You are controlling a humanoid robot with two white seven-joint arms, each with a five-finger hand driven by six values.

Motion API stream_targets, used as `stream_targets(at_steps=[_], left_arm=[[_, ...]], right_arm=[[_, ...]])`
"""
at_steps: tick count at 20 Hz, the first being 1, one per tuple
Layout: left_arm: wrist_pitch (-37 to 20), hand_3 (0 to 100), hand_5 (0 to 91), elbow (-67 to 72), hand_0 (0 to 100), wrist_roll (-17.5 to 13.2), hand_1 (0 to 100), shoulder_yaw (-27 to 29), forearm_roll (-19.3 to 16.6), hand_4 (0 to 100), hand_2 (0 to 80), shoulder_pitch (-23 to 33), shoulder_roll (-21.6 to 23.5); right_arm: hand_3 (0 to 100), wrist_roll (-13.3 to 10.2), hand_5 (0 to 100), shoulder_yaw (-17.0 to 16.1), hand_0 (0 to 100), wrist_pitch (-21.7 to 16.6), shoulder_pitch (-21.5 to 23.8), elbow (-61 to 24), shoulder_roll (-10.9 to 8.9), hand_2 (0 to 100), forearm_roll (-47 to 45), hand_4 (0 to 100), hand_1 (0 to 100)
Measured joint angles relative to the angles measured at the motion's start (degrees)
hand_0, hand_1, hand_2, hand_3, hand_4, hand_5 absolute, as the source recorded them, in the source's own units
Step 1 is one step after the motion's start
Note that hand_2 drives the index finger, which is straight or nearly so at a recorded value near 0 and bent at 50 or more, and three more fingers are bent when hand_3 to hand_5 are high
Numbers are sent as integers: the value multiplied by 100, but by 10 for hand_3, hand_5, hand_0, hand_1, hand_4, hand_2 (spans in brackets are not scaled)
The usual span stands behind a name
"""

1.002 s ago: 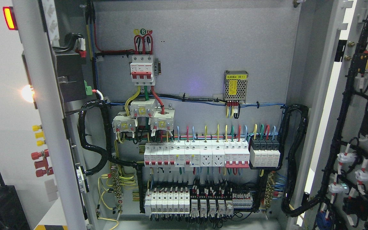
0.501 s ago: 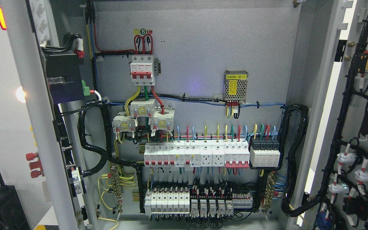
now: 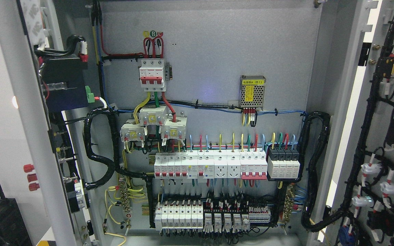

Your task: Open door with both hands

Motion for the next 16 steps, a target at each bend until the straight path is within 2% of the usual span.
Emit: stream_targets(at_steps=[9,16], left_arm=[[-24,0,0,0,0,0,0,-7,0,0,0,1,0],[-7,0,0,0,0,0,0,-17,-4,0,0,4,0]], right_arm=[[0,22,0,110,382,4,-58,-3,0,0,31,0,0],[0,26,0,169,382,13,-103,4,122,0,96,0,0]])
